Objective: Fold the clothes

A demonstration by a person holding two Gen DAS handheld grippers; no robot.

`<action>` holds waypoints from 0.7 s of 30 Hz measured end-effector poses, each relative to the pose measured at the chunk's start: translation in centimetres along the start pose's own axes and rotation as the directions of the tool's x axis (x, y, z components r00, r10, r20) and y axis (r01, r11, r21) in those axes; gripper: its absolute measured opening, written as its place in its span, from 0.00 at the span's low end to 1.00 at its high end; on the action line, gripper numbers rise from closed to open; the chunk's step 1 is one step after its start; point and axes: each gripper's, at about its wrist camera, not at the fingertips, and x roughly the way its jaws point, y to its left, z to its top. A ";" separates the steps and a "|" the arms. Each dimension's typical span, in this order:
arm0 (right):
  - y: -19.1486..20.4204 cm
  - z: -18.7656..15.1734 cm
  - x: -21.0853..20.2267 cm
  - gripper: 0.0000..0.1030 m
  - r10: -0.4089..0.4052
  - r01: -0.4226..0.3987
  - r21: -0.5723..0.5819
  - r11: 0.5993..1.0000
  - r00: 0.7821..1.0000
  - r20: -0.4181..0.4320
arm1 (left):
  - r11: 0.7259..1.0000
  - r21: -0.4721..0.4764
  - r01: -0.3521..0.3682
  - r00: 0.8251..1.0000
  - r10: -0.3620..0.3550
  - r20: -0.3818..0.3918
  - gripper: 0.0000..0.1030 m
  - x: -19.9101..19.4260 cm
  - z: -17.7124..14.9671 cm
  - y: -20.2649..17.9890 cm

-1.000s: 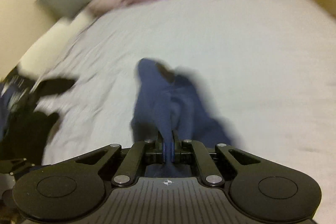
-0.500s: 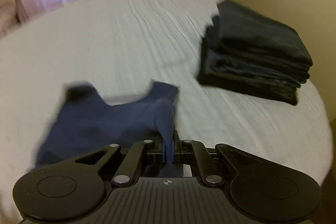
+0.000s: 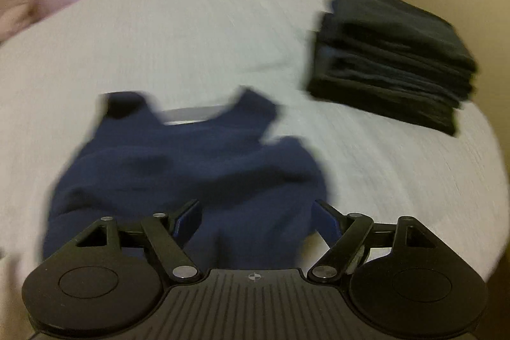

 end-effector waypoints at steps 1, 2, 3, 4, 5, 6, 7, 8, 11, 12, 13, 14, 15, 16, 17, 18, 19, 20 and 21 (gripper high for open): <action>1.7 -0.8 -0.7 0.76 0.066 -0.066 -0.039 0.997 0.998 -0.009 | 1.000 0.002 0.004 1.000 -0.004 0.001 0.54 0.0 -0.1 0.2; 3.7 -1.7 -1.0 0.76 0.132 -0.135 -0.094 0.986 0.991 -0.034 | 1.000 0.004 0.007 1.000 -0.007 0.002 0.55 -0.2 -0.4 0.4; 6.0 -2.9 -1.0 0.76 0.174 -0.182 -0.167 0.969 0.983 -0.063 | 1.000 0.008 0.009 1.000 -0.009 0.002 0.55 -0.4 -0.7 0.6; 8.3 -4.2 -0.9 0.76 0.206 -0.223 -0.244 0.944 0.974 -0.094 | 1.000 0.015 0.008 1.000 -0.008 -0.001 0.55 -0.5 -1.1 0.8; 10.7 -5.4 -0.8 0.76 0.234 -0.263 -0.317 0.911 0.964 -0.127 | 1.000 0.023 0.005 1.000 -0.005 -0.005 0.55 -0.7 -1.5 0.9; 12.6 -6.6 -0.3 0.76 0.233 -0.274 -0.371 0.887 0.961 -0.151 | 0.999 0.032 0.001 1.000 -0.001 -0.010 0.55 -0.8 -1.8 1.1; 14.5 -7.8 0.3 0.76 0.222 -0.275 -0.420 0.865 0.960 -0.172 | 0.999 0.039 -0.002 1.000 0.003 -0.013 0.55 -1.1 -2.2 1.2; 15.9 -8.8 1.2 0.76 0.199 -0.268 -0.449 0.852 0.960 -0.195 | 0.999 0.044 -0.005 1.000 0.006 -0.015 0.56 -1.5 -2.6 1.4; 18.9 -11.1 3.8 0.76 0.082 -0.211 -0.553 0.806 0.965 -0.248 | 0.998 0.059 -0.008 1.000 0.009 -0.016 0.56 -2.6 -3.9 1.7; 19.1 -11.7 4.3 0.69 0.059 -0.201 -0.576 0.793 0.965 -0.256 | 0.998 0.067 -0.006 1.000 0.007 -0.016 0.56 -2.9 -4.2 1.7; 18.8 -12.2 4.6 0.29 0.046 -0.199 -0.581 0.789 0.963 -0.267 | 0.997 0.078 -0.005 1.000 0.006 -0.016 0.56 -3.1 -4.5 1.7; 18.2 -12.2 4.4 0.02 0.037 -0.200 -0.574 0.794 0.958 -0.283 | 0.996 0.090 -0.005 1.000 0.007 -0.013 0.56 -3.2 -4.8 1.6; 17.0 -11.9 3.9 0.02 0.044 -0.207 -0.552 0.808 0.955 -0.293 | 0.995 0.099 -0.002 1.000 0.003 -0.009 0.56 -3.3 -5.0 1.5; 15.9 -11.2 3.2 0.02 0.053 -0.208 -0.527 0.824 0.955 -0.293 | 0.994 0.106 0.005 1.000 -0.005 -0.005 0.56 -3.2 -5.1 1.4; 14.9 -10.5 2.4 0.02 0.061 -0.205 -0.501 0.841 0.955 -0.289 | 0.994 0.111 0.015 1.000 -0.015 0.002 0.56 -3.1 -5.0 1.2; 13.6 -9.8 1.1 0.02 0.060 -0.193 -0.477 0.857 0.958 -0.280 | 0.993 0.116 0.027 1.000 -0.029 0.012 0.56 -3.0 -4.9 0.9; 12.2 -9.1 -0.3 0.02 0.054 -0.172 -0.445 0.879 0.962 -0.266 | 0.992 0.120 0.041 0.999 -0.043 0.020 0.56 -2.8 -4.7 0.6; 10.7 -8.4 -1.8 0.02 0.040 -0.145 -0.416 0.898 0.967 -0.251 | 0.991 0.123 0.055 0.998 -0.059 0.027 0.56 -2.6 -4.4 0.2; 9.2 -8.1 -2.7 0.02 0.018 -0.115 -0.391 0.913 0.970 -0.244 | 0.989 0.125 0.072 0.997 -0.077 0.033 0.56 -2.3 -4.1 -0.2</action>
